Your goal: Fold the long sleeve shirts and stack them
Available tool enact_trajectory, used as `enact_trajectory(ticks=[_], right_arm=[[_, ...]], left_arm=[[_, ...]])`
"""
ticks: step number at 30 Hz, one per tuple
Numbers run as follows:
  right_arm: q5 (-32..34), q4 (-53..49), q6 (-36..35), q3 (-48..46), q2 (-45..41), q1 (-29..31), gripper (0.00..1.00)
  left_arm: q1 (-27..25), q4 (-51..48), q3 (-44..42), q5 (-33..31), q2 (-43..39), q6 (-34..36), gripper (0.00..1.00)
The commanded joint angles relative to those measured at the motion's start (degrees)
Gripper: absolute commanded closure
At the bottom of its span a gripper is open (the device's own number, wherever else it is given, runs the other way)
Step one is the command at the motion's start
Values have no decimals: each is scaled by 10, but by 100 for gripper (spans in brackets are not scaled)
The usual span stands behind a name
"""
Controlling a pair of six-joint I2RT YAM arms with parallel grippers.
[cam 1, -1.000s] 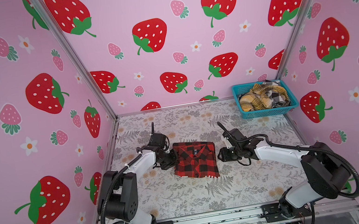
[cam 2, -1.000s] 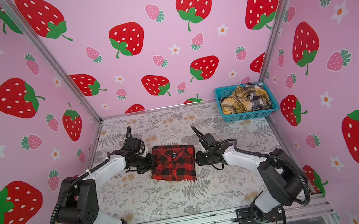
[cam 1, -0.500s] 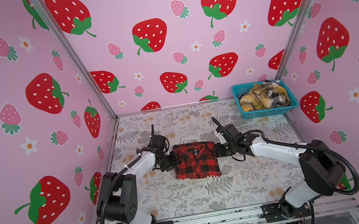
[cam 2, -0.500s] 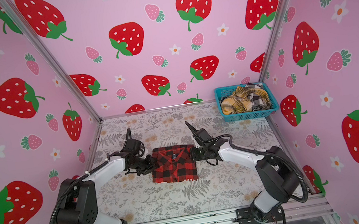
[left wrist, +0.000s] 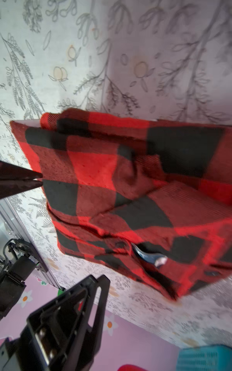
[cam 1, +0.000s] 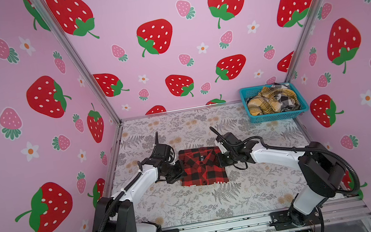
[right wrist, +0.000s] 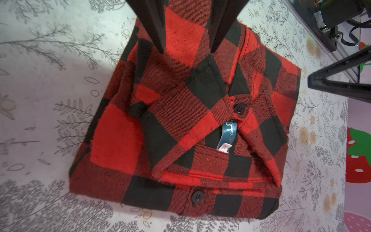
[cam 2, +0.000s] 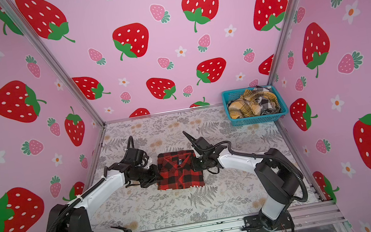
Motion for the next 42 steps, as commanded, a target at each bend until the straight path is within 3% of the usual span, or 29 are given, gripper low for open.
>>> enact_trajectory(ticks=[1,7,17,18,22,24,30,36,39,42], right_arm=[[9,9,13,-6,7,1,63],[13,15,26,-23,20,-5,66],[2,33,30,-42,31,-7,67],[3,31,29,-40,29,-7,67],[6,21,25,-33,21,-8,67],[9,16,23,-31,16,-9,67],[17,13,25,-34,-2,-10,67],[21,14,28,-50,-15,-15,66],[22,15,29,-58,-21,-20,65],[23,14,28,-62,-30,-26,61]], left_arm=[[-1,5,-19,21,2,-23,100],[-1,43,-34,34,58,-33,100],[-1,57,-50,33,69,-34,100],[-1,51,-42,37,59,-33,97],[0,-10,17,-3,-3,-6,61],[11,-43,46,-36,-22,18,53],[84,-42,48,-25,-1,40,55],[92,3,30,5,18,44,53],[101,33,15,65,50,31,53],[102,59,-1,63,61,28,48]])
